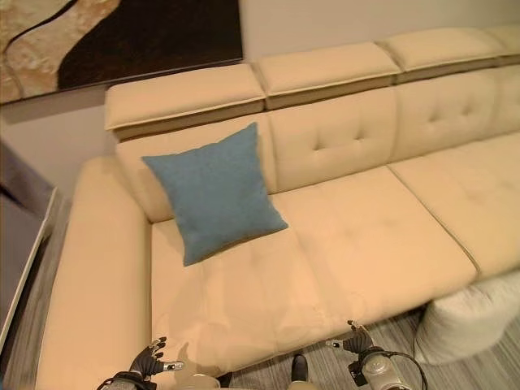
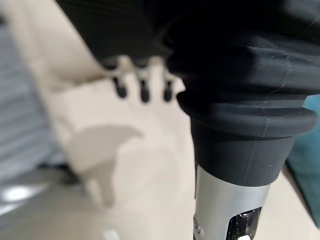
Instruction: Pick up all the scattered cushions and arrange them neatly on the sofa.
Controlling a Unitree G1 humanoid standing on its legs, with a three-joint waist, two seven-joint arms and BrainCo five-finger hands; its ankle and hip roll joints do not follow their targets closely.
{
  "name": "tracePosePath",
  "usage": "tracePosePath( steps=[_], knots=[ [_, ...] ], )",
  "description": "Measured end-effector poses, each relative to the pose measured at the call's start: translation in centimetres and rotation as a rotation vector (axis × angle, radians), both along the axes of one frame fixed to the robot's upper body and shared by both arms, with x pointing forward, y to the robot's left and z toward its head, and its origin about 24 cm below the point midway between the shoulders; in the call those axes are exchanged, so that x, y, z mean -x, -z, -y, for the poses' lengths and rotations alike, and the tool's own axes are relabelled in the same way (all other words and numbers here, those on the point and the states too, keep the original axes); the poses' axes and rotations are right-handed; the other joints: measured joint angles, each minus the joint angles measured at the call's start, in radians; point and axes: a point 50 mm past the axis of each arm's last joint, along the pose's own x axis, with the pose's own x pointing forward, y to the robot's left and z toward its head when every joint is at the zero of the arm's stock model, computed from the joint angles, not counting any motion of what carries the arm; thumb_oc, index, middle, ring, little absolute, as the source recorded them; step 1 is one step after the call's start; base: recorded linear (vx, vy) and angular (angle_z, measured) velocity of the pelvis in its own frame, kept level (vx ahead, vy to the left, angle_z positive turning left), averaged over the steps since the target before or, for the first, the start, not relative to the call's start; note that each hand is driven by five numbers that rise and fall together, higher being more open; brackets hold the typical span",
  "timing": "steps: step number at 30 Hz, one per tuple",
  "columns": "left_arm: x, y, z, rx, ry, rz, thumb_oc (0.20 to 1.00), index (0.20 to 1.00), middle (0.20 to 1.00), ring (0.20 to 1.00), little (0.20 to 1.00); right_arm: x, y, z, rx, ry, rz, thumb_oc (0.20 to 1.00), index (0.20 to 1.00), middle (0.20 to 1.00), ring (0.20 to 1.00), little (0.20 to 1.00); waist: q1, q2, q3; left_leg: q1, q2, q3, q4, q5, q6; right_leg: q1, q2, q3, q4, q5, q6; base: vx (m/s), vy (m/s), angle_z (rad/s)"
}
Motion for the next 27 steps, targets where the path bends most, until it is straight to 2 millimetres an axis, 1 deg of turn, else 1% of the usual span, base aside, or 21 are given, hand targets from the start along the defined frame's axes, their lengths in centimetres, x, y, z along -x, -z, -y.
tracePosePath(
  steps=[1,4,5,6,8,9,10,12,13,14,15,17,19,20,21,22,23,24,25,26,27],
  knots=[
    [-0.6,-0.2,-0.2,-0.023,0.032,0.002,1.000,1.000,1.000,1.000,1.000,0.6,0.5,-0.8,-0.011,-0.014,-0.026,1.000,1.000,1.000,1.000,1.000,-0.010,-0.029,-0.011,-0.007,-0.046,0.049,0.025,-0.004,0.014,-0.042,-0.031,0.011,0.007,0.005,-0.026,-0.28,0.217,-1.22],
    [-2.1,-0.6,-0.2,-0.031,0.047,0.028,1.000,1.000,1.000,1.000,1.000,1.3,1.0,-1.3,-0.021,0.003,-0.062,1.000,1.000,1.000,1.000,1.000,-0.018,-0.049,-0.004,-0.057,-0.069,0.124,0.079,-0.004,0.043,-0.102,-0.075,-0.027,0.007,-0.101,-0.009,-0.31,0.153,-1.01],
    [-2.7,-0.8,-0.2,-0.036,0.051,0.040,1.000,1.000,1.000,1.000,1.000,0.9,0.9,-1.3,-0.017,0.004,-0.056,1.000,1.000,1.000,1.000,1.000,-0.005,-0.026,0.007,-0.082,-0.039,0.180,0.084,0.000,0.062,-0.131,-0.083,-0.105,0.040,-0.135,-0.016,-0.26,0.113,-1.58],
    [-3.3,-1.0,-0.3,-0.042,0.047,0.049,1.000,1.000,1.000,1.000,1.000,0.1,0.6,-1.2,-0.014,0.000,-0.036,1.000,1.000,1.000,1.000,1.000,0.011,0.005,0.029,-0.080,0.006,0.237,0.067,0.016,0.074,-0.189,-0.075,-0.267,0.167,-0.129,0.006,-0.22,0.069,-1.48],
    [-3.5,-1.2,-0.6,-0.049,0.040,0.057,1.000,1.000,1.000,1.000,1.000,0.2,0.7,-1.2,-0.013,-0.001,-0.041,1.000,1.000,1.000,1.000,1.000,0.007,0.023,0.040,-0.054,0.030,0.274,0.034,0.033,0.077,-0.193,-0.061,-0.281,0.324,-0.170,0.032,-0.21,0.014,-1.06],
    [-2.6,-0.9,-1.2,-0.058,0.005,0.041,1.000,1.000,1.000,1.000,1.000,0.4,0.7,-1.3,-0.013,-0.008,-0.047,1.000,1.000,1.000,1.000,1.000,0.015,0.028,0.038,-0.027,0.041,0.324,-0.003,0.048,0.076,-0.185,-0.029,-0.280,0.505,-0.230,0.021,-0.21,-0.031,-0.93],
    [-2.1,-0.8,-1.4,-0.064,-0.010,0.029,1.000,1.000,1.000,1.000,1.000,0.4,0.7,-1.2,-0.011,-0.007,-0.045,1.000,1.000,1.000,1.000,1.000,0.024,0.029,0.033,-0.015,0.040,0.333,-0.022,0.055,0.072,-0.174,-0.013,-0.282,0.537,-0.250,0.020,-0.18,-0.058,-0.90],
    [-2.0,-0.8,-1.7,-0.071,-0.012,0.027,1.000,1.000,1.000,1.000,1.000,0.3,0.6,-1.0,-0.003,-0.004,-0.042,1.000,1.000,1.000,1.000,1.000,0.029,0.006,0.027,-0.032,0.040,0.371,-0.034,0.075,0.070,-0.113,0.004,-0.324,0.540,-0.282,-0.001,-0.17,-0.089,-0.57],
    [-1.6,-0.7,-1.7,-0.071,-0.015,0.014,1.000,1.000,1.000,1.000,1.000,0.1,0.6,-1.1,-0.002,-0.004,-0.036,1.000,1.000,1.000,1.000,1.000,0.054,-0.001,0.027,-0.035,0.042,0.389,-0.058,0.085,0.064,-0.046,0.024,-0.357,0.462,-0.320,-0.001,-0.27,-0.149,-0.63],
    [-1.4,-0.6,-1.8,-0.073,-0.018,0.006,1.000,1.000,1.000,1.000,1.000,-0.1,0.5,-1.2,-0.004,-0.006,-0.031,1.000,1.000,1.000,1.000,1.000,0.049,-0.009,0.033,-0.040,0.041,0.391,-0.050,0.091,0.060,0.014,0.041,-0.365,0.349,-0.336,-0.018,-0.36,-0.216,-0.54],
    [-0.9,-0.4,-1.6,-0.068,-0.025,-0.013,1.000,1.000,1.000,1.000,1.000,-0.3,0.5,-1.2,-0.001,-0.007,-0.028,1.000,1.000,1.000,1.000,1.000,0.050,-0.002,0.040,-0.046,0.058,0.414,-0.037,0.102,0.047,0.028,0.052,-0.381,0.303,-0.326,-0.066,-0.27,-0.185,-0.35],
    [-0.3,-0.1,-1.3,-0.054,-0.037,-0.026,1.000,1.000,1.000,1.000,1.000,-0.7,0.4,-1.5,0.000,-0.027,-0.025,1.000,1.000,1.000,1.000,1.000,0.117,0.015,0.026,-0.084,0.124,0.467,-0.008,0.103,0.043,0.013,0.064,-0.449,0.269,-0.328,-0.081,-0.27,-0.217,-0.99],
    [0.0,0.0,-1.5,-0.059,-0.047,-0.034,1.000,1.000,1.000,1.000,1.000,-1.6,0.1,-1.9,-0.001,-0.054,-0.001,1.000,1.000,1.000,1.000,1.000,0.152,0.012,0.028,-0.113,0.164,0.502,0.016,0.109,0.030,-0.033,0.026,-0.494,0.399,-0.377,-0.041,-0.24,-0.257,-0.76],
    [0.0,-0.1,-1.5,-0.063,-0.047,-0.031,1.000,1.000,1.000,1.000,1.000,-1.8,0.0,-2.0,-0.003,-0.057,0.007,1.000,1.000,1.000,1.000,1.000,0.157,-0.002,0.024,-0.115,0.166,0.507,0.013,0.120,0.014,-0.040,0.002,-0.495,0.433,-0.389,-0.041,-0.25,-0.332,-0.43],
    [-0.1,-0.2,-1.8,-0.076,-0.055,-0.029,1.000,1.000,1.000,1.000,1.000,-2.4,-0.1,-2.4,-0.009,-0.066,0.023,1.000,1.000,1.000,1.000,1.000,0.164,-0.027,0.016,-0.133,0.173,0.496,0.028,0.126,-0.018,-0.050,0.020,-0.444,0.387,-0.354,-0.103,-0.20,-0.266,-0.43],
    [0.0,-0.1,-1.7,-0.069,-0.061,-0.031,1.000,1.000,1.000,1.000,1.000,-2.6,-0.3,-2.3,-0.006,-0.068,0.037,1.000,1.000,1.000,1.000,1.000,0.165,-0.020,0.014,-0.144,0.190,0.455,0.030,0.143,-0.014,-0.047,0.052,-0.435,0.361,-0.345,-0.122,-0.18,-0.211,-0.43],
    [0.0,-0.1,-1.5,-0.061,-0.071,-0.028,1.000,1.000,1.000,1.000,1.000,-3.2,-0.6,-2.3,-0.003,-0.069,0.063,1.000,1.000,1.000,1.000,1.000,0.161,-0.020,0.014,-0.166,0.203,0.409,0.034,0.160,-0.041,-0.039,0.072,-0.438,0.334,-0.336,-0.131,-0.17,-0.097,-0.10],
    [-0.2,-0.1,-1.6,-0.054,-0.084,-0.022,1.000,1.000,1.000,1.000,1.000,-3.1,-0.6,-2.2,0.004,-0.062,0.062,1.000,1.000,1.000,1.000,1.000,0.158,-0.026,0.018,-0.175,0.193,0.371,0.034,0.164,-0.056,-0.031,0.079,-0.440,0.316,-0.328,-0.131,-0.29,-0.138,-0.03],
    [-0.4,-0.2,-1.5,-0.052,-0.086,-0.018,1.000,1.000,1.000,1.000,1.000,-2.8,-0.5,-2.0,0.012,-0.056,0.054,1.000,1.000,1.000,1.000,1.000,0.153,-0.031,0.022,-0.174,0.173,0.346,0.033,0.180,-0.066,-0.029,0.085,-0.439,0.299,-0.309,-0.157,-0.34,-0.126,0.06],
    [-0.8,-0.1,-0.9,-0.031,-0.090,-0.005,1.000,1.000,1.000,1.000,1.000,-2.5,-0.7,-1.0,0.037,-0.037,0.052,1.000,1.000,1.000,1.000,1.000,0.128,-0.020,0.025,-0.196,0.162,0.308,0.040,0.225,-0.100,-0.046,0.110,-0.442,0.266,-0.283,-0.190,-0.31,-0.088,-0.14],
    [-1.0,-0.2,-0.7,-0.023,-0.093,0.000,1.000,1.000,1.000,1.000,1.000,-2.7,-0.8,-0.8,0.039,-0.026,0.059,1.000,1.000,1.000,1.000,1.000,0.134,-0.029,0.030,-0.206,0.135,0.223,0.044,0.215,-0.106,-0.057,0.107,-0.420,0.266,-0.280,-0.192,-0.25,-0.053,-0.37]
  ],
)
